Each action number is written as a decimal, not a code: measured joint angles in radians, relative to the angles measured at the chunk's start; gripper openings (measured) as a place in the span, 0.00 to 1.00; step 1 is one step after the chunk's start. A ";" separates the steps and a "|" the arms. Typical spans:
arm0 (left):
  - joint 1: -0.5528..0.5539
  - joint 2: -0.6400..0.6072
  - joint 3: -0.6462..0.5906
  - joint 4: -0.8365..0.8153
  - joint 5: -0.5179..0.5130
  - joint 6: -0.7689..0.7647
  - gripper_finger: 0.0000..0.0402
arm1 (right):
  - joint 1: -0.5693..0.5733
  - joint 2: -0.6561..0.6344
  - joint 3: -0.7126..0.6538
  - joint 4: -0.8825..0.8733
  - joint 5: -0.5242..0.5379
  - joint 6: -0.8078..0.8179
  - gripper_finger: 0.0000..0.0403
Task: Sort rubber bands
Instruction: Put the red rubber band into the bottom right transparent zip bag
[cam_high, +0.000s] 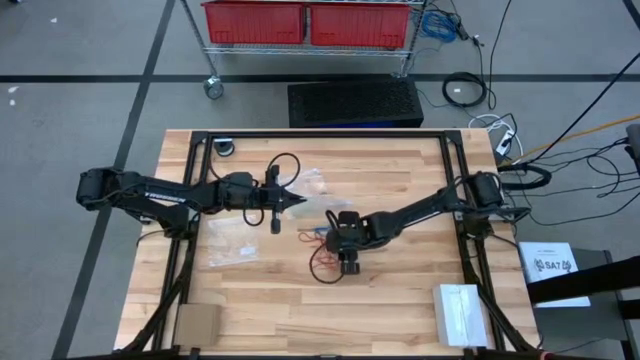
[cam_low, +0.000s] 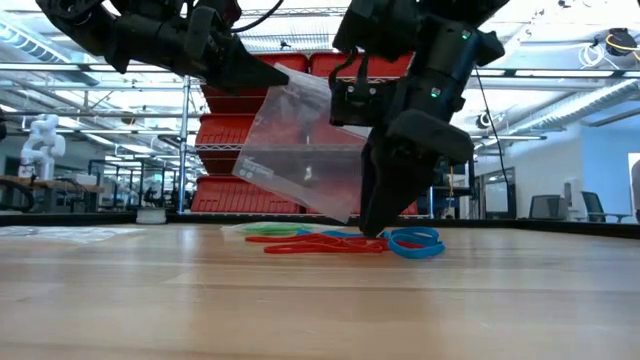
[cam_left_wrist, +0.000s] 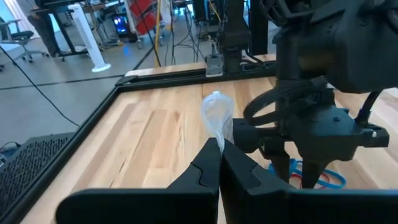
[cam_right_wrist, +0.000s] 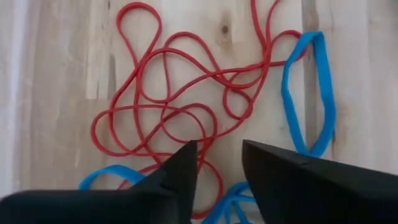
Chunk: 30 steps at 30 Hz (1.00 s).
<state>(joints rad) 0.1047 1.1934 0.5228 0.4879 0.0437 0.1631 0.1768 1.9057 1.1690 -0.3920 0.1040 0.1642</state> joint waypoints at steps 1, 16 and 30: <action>0.000 0.000 0.000 -0.001 0.000 0.000 0.00 | -0.001 0.000 0.000 0.000 -0.012 0.000 0.25; 0.000 0.000 0.000 -0.004 0.000 0.000 0.00 | -0.001 0.000 0.000 0.011 -0.028 0.017 0.16; 0.000 0.000 0.000 -0.005 0.000 0.000 0.00 | -0.001 0.010 0.000 0.015 -0.031 0.027 0.17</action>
<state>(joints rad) 0.1047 1.1938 0.5228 0.4831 0.0441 0.1627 0.1761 1.9152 1.1690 -0.3771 0.0727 0.1909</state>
